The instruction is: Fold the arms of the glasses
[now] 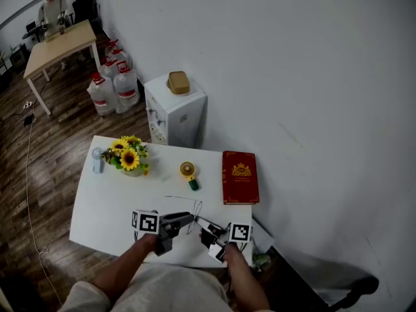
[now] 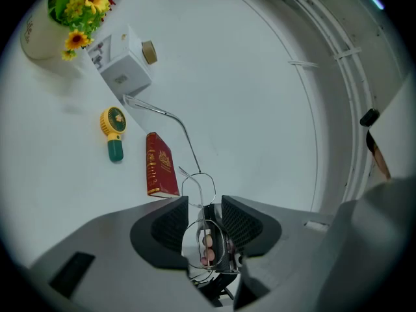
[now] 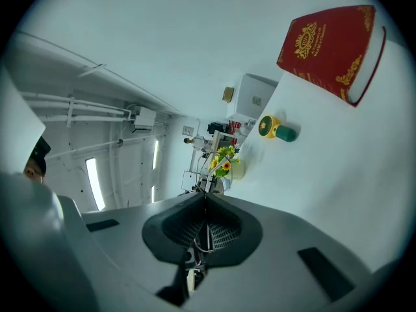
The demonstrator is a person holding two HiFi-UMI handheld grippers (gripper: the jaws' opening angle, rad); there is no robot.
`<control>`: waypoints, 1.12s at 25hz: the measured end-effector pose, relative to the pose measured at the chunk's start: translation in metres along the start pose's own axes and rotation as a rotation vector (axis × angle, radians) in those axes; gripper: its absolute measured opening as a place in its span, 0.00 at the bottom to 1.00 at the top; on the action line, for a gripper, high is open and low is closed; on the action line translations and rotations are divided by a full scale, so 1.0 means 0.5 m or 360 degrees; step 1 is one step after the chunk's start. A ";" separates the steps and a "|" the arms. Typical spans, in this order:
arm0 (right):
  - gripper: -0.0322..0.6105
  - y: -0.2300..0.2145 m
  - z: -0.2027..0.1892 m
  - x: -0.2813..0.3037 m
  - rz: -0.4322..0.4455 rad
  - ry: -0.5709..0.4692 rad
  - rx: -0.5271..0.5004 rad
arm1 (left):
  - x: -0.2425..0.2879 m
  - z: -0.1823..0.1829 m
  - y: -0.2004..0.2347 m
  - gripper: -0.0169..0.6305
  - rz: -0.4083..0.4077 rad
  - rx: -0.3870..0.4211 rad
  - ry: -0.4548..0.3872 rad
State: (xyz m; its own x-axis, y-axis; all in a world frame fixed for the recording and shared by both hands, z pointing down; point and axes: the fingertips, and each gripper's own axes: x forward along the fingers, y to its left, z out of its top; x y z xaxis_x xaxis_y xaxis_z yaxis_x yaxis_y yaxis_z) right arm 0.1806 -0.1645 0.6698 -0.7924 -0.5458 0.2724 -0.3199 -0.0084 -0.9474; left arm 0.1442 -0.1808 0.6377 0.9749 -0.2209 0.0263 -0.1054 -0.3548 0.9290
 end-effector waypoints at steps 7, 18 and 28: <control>0.07 -0.003 0.010 -0.003 -0.0002 -0.0023 0.0004 | -0.095 0.061 0.057 0.27 0.0340 0.0232 -0.0270; 0.07 0.014 0.017 0.004 0.0049 0.0009 -0.0145 | -0.155 0.148 0.060 0.27 0.0828 0.1344 0.0036; 0.07 0.018 0.022 -0.010 0.0000 -0.0004 -0.0109 | -0.114 0.148 0.058 0.27 0.0805 0.1650 0.0307</control>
State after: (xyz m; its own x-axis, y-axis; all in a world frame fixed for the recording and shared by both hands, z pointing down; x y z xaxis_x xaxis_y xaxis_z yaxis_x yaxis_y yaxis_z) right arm 0.1873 -0.1709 0.6583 -0.7912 -0.5477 0.2720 -0.3550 0.0491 -0.9336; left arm 0.0710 -0.2454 0.6356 0.7801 -0.4393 0.4454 -0.5127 -0.8570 0.0527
